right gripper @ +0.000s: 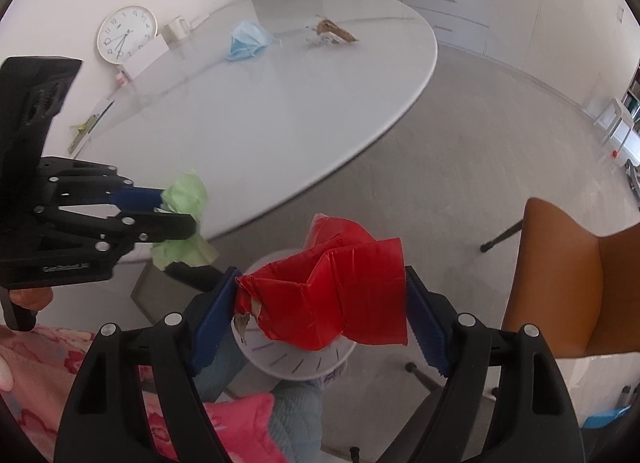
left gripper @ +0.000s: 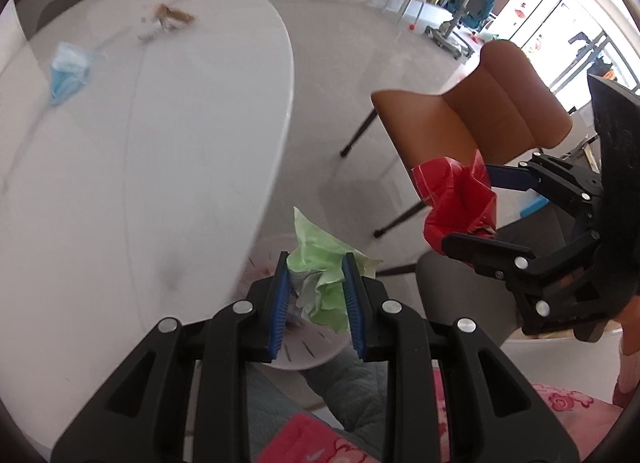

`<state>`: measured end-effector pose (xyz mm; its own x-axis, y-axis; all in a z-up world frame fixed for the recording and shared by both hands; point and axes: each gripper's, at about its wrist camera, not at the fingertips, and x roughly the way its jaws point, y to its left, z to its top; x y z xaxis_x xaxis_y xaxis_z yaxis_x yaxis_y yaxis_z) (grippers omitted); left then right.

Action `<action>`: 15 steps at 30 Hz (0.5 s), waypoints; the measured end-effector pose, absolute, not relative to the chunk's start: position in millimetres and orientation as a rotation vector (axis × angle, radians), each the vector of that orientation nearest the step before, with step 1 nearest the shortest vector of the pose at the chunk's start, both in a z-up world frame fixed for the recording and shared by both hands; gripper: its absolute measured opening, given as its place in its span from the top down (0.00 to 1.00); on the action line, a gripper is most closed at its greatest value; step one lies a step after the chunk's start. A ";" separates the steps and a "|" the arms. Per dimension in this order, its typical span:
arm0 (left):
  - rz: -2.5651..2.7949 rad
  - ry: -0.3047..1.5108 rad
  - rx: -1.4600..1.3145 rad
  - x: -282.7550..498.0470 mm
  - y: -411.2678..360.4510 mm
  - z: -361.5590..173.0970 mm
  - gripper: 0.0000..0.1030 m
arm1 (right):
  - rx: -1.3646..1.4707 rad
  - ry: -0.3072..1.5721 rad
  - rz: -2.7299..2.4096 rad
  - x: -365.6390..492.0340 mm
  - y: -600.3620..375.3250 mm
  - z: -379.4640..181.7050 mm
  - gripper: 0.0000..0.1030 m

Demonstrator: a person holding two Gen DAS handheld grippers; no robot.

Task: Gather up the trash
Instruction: 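Open the left gripper over the white bin while the right gripper carries the red paper there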

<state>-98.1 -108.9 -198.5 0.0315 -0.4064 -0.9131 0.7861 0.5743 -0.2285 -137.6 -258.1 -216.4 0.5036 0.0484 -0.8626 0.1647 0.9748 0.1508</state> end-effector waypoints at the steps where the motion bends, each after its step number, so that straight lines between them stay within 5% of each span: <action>1: -0.952 1.239 0.381 -100.3 -110.2 -202.2 0.75 | 0.225 1.043 -0.071 -137.6 -258.1 -216.4 0.23; 4: -0.955 1.278 0.378 -107.0 -114.1 -211.1 0.72 | 0.226 1.048 -0.056 -146.2 -255.5 -220.3 0.23; 8: -0.926 1.274 0.416 -111.1 -113.8 -217.0 0.47 | 0.219 1.048 -0.041 -150.7 -253.6 -222.3 0.23; 15: -0.879 1.254 0.409 -108.2 -104.4 -207.2 0.34 | 0.224 1.038 -0.034 -149.9 -258.3 -222.7 0.23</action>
<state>-108.2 -104.4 -207.2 0.0534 -0.3470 -0.9364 0.7616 0.6206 -0.1866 -149.9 -258.3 -222.7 0.5094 0.0778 -0.8570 0.1340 0.9766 0.1683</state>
